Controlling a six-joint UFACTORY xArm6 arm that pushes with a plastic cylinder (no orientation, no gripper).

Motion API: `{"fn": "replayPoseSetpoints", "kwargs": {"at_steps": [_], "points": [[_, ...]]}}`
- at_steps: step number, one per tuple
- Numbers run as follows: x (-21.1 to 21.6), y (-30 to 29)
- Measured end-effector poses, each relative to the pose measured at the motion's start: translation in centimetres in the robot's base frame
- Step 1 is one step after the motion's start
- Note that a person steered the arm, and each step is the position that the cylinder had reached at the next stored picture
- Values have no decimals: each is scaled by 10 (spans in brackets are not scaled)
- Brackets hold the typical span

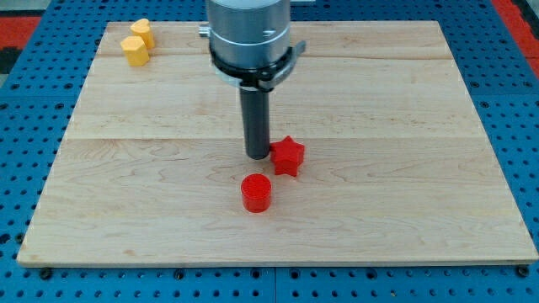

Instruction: Separate both the red blocks from each other

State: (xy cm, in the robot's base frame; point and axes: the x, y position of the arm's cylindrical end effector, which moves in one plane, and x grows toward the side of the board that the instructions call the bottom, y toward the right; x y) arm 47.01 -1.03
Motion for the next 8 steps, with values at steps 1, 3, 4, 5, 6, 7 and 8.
{"fn": "replayPoseSetpoints", "kwargs": {"at_steps": [1,3,4,5,6,7,8], "points": [[0,39],[0,82],[0,76],[11,76],[28,76],[33,86],[32,96]]}}
